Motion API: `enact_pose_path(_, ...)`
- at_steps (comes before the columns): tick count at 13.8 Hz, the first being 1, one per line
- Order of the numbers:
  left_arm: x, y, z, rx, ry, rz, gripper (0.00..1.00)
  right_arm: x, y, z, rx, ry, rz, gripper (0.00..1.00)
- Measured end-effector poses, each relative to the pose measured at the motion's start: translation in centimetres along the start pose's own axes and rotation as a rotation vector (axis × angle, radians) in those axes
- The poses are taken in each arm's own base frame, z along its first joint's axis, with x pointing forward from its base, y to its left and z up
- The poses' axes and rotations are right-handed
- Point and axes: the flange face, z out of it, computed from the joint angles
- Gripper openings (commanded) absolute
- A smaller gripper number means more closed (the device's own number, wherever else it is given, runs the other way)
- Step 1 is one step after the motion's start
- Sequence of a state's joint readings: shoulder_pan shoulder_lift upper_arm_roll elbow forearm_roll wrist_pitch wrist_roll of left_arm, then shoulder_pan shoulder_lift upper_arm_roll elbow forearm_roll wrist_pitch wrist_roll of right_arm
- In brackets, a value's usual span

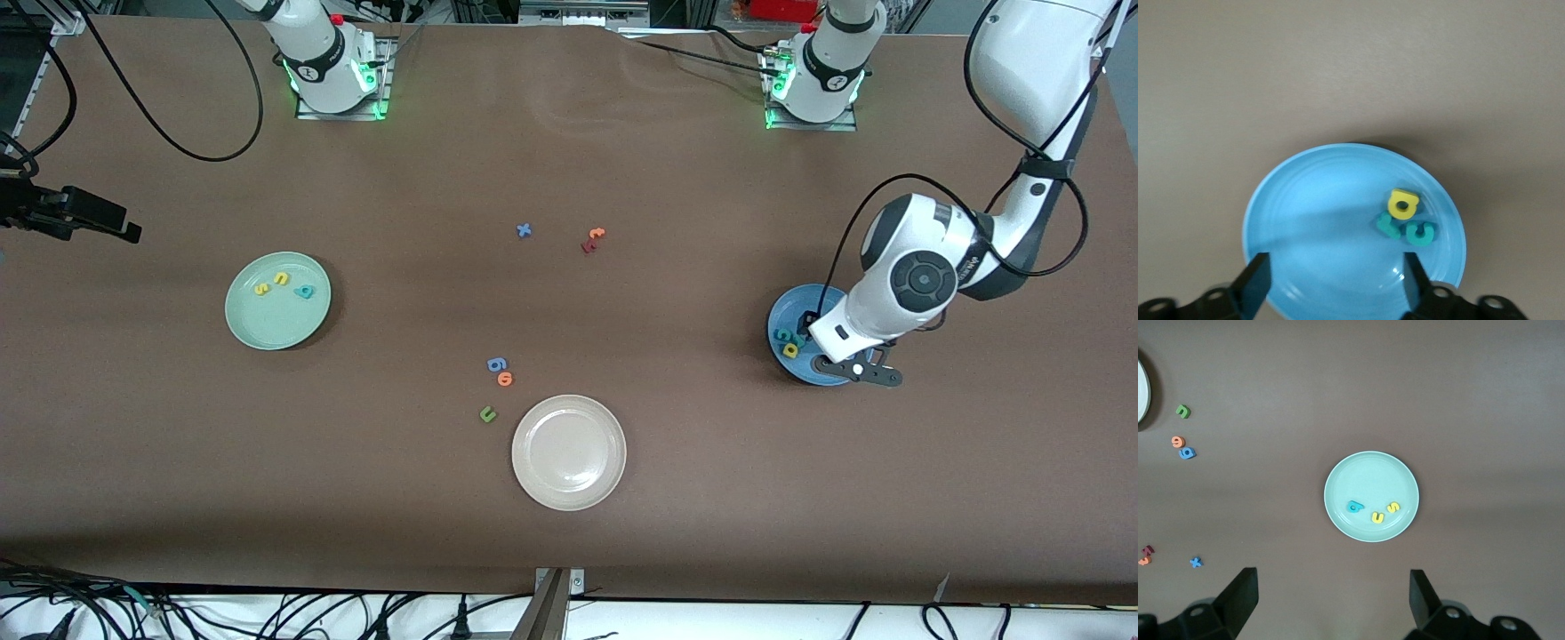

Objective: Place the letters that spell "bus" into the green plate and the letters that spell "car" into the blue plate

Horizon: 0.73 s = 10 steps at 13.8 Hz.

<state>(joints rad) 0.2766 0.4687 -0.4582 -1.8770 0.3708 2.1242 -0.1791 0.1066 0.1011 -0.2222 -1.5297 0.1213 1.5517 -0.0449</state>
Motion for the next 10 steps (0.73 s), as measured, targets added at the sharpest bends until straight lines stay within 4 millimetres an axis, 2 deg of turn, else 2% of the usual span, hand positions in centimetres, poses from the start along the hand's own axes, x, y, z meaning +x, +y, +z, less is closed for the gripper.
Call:
enact_pose_path(2,0.7,-1.3,-2.6,0.001,-0.039,-0.039,1.0,0.1,0.0,-0.2,0.0,0.016,0.0,1.0)
enact_pose_path(5,1.5,-3.3,-7.8,0.024,-0.068,-0.122,1.0,0.3,-0.6,0.1,-0.001,0.014,-0.011,1.0)
enact_pose_path(10,0.5,-4.7,-17.1,0.029,-0.133,-0.174,1.0,1.2,-0.9,1.9,-0.008,-0.011,-0.014,1.0)
